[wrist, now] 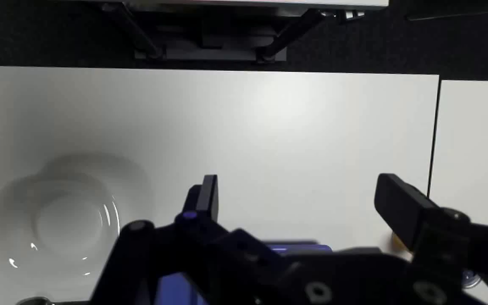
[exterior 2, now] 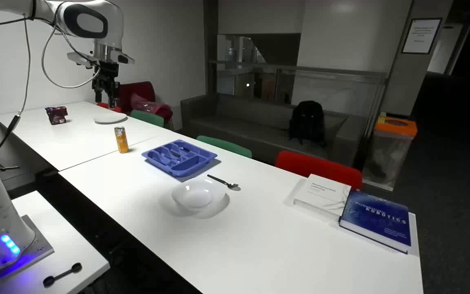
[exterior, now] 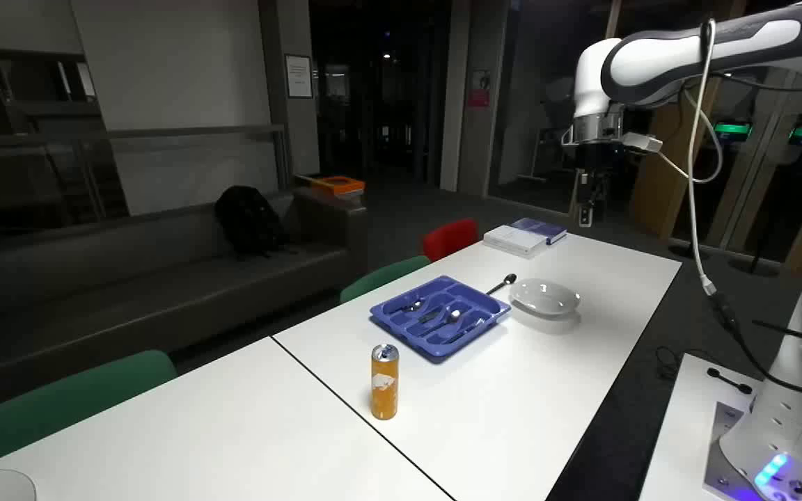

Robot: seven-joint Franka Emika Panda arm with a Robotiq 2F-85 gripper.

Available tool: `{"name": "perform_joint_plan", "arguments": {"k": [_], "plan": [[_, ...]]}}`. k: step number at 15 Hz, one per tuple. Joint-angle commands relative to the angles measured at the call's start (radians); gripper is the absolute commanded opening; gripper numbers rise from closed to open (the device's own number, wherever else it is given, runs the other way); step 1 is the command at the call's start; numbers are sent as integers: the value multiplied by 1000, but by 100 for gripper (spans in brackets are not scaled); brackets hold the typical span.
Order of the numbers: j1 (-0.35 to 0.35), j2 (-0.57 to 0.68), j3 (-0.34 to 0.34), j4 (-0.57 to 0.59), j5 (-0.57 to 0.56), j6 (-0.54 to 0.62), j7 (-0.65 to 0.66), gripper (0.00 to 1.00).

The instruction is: Pick up the spoon from the table and put it in the blue plate.

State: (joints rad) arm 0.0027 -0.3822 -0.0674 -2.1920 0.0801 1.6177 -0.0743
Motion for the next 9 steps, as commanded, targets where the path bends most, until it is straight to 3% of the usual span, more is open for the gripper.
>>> {"name": "perform_joint_plan", "arguments": {"k": [1, 5, 9], "plan": [[-9, 2, 7, 2, 2, -2, -3, 100], [-9, 2, 7, 2, 2, -2, -3, 100], [-13, 87, -2, 81, -9, 79, -29, 100]]}}
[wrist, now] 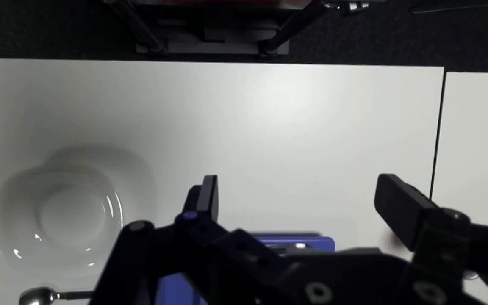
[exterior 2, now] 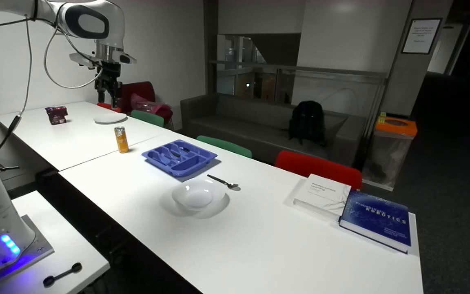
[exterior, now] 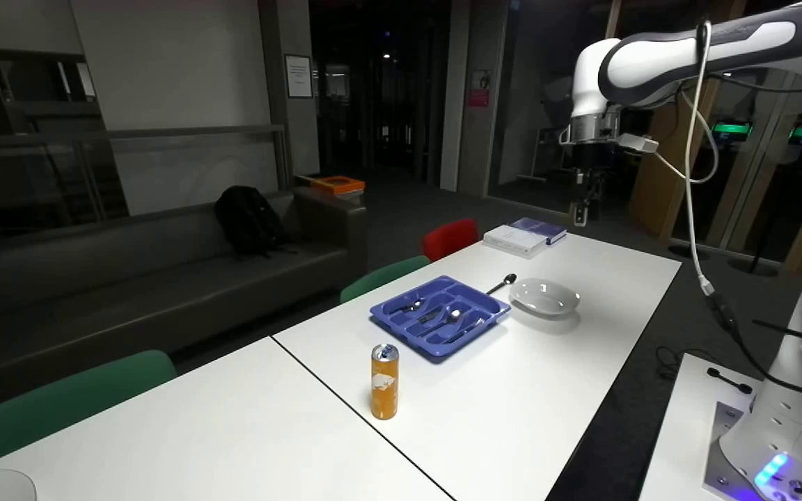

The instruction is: Pick up the spoon from the table and put it in the blue plate.

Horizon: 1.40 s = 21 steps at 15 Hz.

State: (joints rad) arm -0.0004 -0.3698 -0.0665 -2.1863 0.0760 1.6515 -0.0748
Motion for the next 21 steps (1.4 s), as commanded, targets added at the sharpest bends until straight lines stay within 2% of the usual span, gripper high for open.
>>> {"name": "perform_joint_plan", "arguments": {"k": [1, 6, 8, 11, 13, 14, 15, 16, 18, 21], "plan": [[-8, 117, -4, 116, -6, 78, -41, 100], [1, 380, -1, 359, -55, 214, -100, 100], [-17, 502, 7, 472, -122, 225, -86, 100], [-41, 673, -15, 635, -191, 201, -64, 100], [-78, 765, -28, 742, -156, 215, -73, 100], [-107, 790, -24, 784, -101, 211, -91, 100], [-135, 801, -12, 808, -37, 205, -106, 100], [-97, 756, -15, 703, -115, 234, -73, 100], [-129, 795, -16, 764, -69, 233, -89, 100], [-136, 800, -14, 783, -60, 230, -90, 100]]}}
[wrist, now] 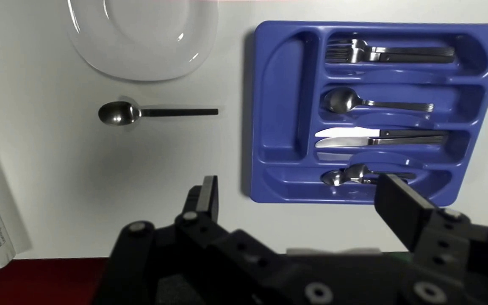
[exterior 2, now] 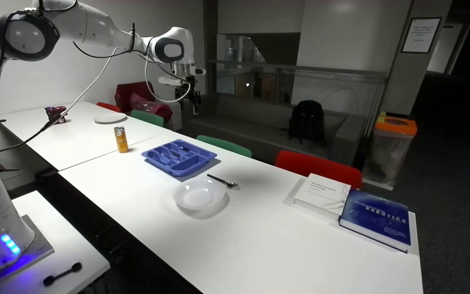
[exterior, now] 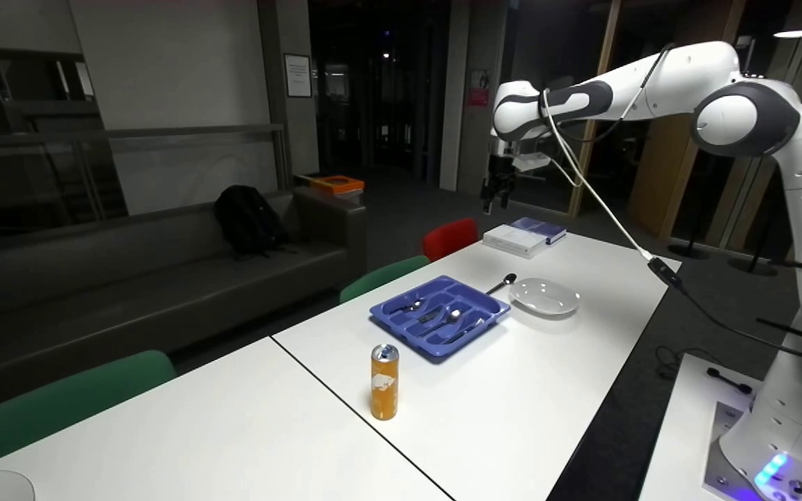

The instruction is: Pick up the spoon from the table and put it in the blue plate.

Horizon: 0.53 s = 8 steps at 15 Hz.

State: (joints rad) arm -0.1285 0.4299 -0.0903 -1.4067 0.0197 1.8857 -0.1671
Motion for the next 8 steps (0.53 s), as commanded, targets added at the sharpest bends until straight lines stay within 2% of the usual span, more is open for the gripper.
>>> {"name": "perform_joint_plan", "arguments": {"k": [1, 4, 8], "plan": [[2, -11, 15, -11, 6, 17, 33, 100], [-20, 57, 20, 65, 43, 17, 51, 100], [-109, 173, -12, 142, 150, 12, 132, 100]]}}
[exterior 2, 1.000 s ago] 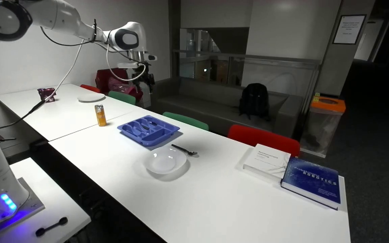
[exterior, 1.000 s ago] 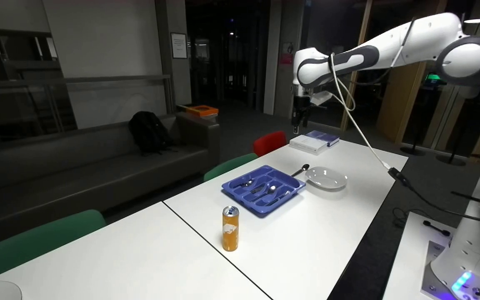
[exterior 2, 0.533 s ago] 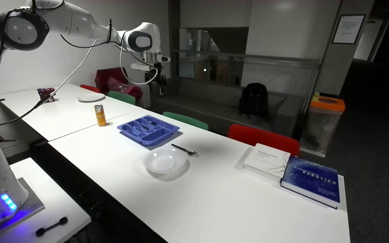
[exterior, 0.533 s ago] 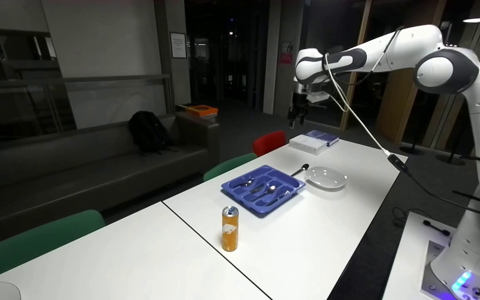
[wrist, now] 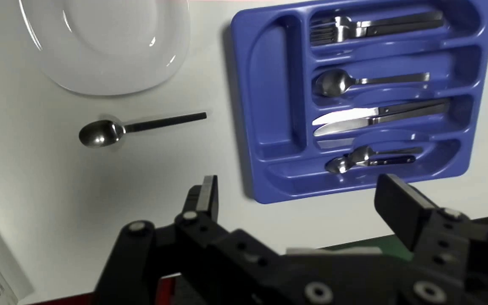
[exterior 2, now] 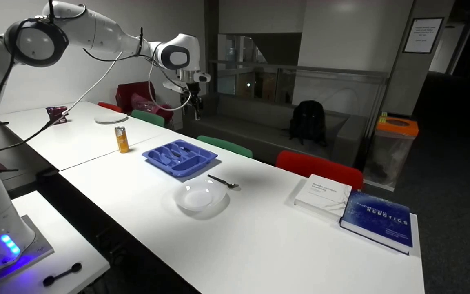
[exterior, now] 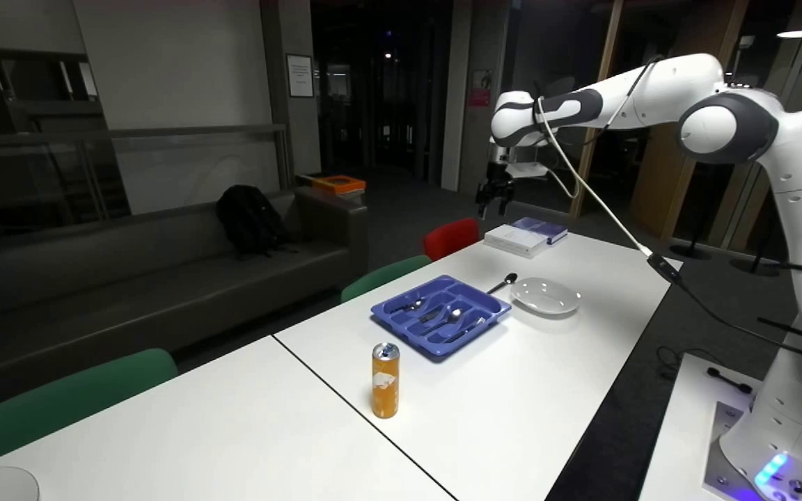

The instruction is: Pick up the spoon from the table and put it in the blue plate.

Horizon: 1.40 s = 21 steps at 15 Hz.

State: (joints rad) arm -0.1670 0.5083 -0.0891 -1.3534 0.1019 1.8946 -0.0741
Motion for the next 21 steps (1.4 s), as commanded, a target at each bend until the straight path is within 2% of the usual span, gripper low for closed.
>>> {"name": "perform_joint_plan", "arguments": {"k": [1, 4, 6, 13, 15, 16, 20, 21], "plan": [[-91, 113, -19, 94, 87, 8, 58, 100], [-140, 147, -38, 75, 133, 46, 132, 100], [-148, 143, -48, 52, 158, 59, 214, 100], [-78, 116, -95, 16, 156, 143, 612, 100], [-68, 112, -102, 18, 167, 115, 701, 100], [-83, 155, -86, 57, 154, 119, 629, 100], [-79, 163, -86, 56, 153, 119, 640, 100], [-72, 167, -89, 49, 173, 164, 690, 100]]}}
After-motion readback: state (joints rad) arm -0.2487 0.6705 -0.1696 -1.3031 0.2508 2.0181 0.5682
